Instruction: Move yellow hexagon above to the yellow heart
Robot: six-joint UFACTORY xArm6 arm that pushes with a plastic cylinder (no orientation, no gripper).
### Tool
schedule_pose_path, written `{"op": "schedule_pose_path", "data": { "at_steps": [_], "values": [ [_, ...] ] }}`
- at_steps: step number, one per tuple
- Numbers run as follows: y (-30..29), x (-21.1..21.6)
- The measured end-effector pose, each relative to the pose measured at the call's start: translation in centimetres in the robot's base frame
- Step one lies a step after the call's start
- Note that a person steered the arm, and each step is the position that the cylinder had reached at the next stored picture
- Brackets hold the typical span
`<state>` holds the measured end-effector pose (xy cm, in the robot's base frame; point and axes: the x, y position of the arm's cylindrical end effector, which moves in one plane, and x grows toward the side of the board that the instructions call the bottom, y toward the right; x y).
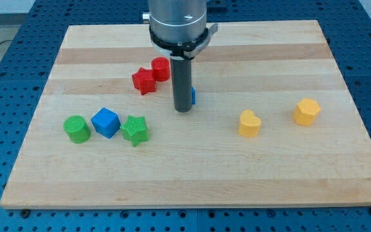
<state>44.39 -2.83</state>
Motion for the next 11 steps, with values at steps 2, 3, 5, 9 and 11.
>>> {"op": "schedule_pose_path", "data": {
  "at_steps": [2, 3, 5, 9, 11],
  "values": [
    [6.8, 0.8],
    [14.2, -0.6],
    [27.8, 0.0],
    [19.8, 0.2],
    [19.9, -3.2]
  ]
}}
